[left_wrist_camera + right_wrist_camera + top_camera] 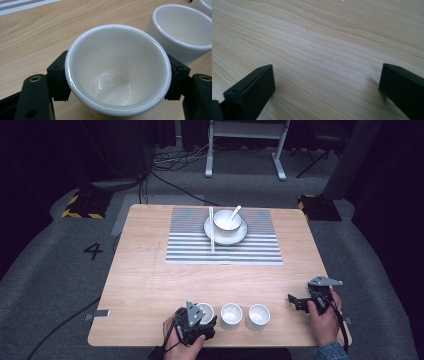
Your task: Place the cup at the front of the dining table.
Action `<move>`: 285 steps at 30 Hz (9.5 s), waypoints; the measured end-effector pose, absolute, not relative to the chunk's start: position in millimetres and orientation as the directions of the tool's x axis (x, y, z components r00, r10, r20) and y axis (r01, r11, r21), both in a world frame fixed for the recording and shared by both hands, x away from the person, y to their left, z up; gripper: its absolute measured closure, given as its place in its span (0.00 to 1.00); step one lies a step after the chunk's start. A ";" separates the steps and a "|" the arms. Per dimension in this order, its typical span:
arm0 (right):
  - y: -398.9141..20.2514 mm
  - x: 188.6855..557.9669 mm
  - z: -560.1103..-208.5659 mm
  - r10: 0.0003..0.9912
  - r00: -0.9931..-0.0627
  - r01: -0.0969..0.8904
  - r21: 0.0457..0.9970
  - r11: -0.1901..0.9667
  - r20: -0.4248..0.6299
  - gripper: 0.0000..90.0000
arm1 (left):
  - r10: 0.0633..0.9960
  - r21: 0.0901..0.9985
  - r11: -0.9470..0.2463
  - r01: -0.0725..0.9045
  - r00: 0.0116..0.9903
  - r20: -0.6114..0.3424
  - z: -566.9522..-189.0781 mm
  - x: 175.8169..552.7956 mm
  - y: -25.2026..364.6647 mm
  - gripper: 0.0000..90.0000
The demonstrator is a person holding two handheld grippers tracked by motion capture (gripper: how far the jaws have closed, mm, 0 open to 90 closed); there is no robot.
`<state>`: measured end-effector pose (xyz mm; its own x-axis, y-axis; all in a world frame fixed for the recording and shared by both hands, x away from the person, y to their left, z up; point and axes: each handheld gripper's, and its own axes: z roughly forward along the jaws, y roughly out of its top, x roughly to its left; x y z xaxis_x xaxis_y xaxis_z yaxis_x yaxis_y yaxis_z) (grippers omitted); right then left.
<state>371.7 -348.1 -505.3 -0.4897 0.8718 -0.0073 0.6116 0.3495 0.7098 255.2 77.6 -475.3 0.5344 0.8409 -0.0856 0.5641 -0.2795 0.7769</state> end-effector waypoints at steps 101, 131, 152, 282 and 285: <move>-343.5 377.6 -505.4 0.896 -0.444 0.629 0.710 0.316 -0.005 0.00 | 0.867 0.847 -0.211 0.488 0.493 -0.068 -365.9 409.5 122.2 0.30; -343.5 377.6 -505.4 0.896 -0.444 0.629 0.710 0.316 -0.006 0.00 | 0.904 0.856 -0.173 0.488 0.423 -0.058 -397.7 507.8 128.8 0.30; -343.3 377.8 -505.4 0.897 -0.442 0.629 0.711 0.315 -0.006 0.00 | 0.916 0.824 -0.171 0.540 0.396 -0.069 -448.6 548.7 120.3 0.30; -342.9 377.7 -505.3 0.900 -0.436 0.632 0.710 0.311 -0.006 0.00 | 0.895 0.855 -0.255 0.452 0.446 0.031 -427.0 308.8 191.2 0.26; -342.9 377.7 -505.3 0.900 -0.436 0.632 0.710 0.311 -0.006 0.00 | 0.893 0.854 -0.245 0.460 0.450 0.014 -434.0 301.5 196.0 0.26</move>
<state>377.7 -342.9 -505.3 -0.4361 0.8999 -0.0060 0.6318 0.3108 0.7101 301.5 196.0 -434.0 0.4499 0.8930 0.0139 0.4597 -0.2449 0.8536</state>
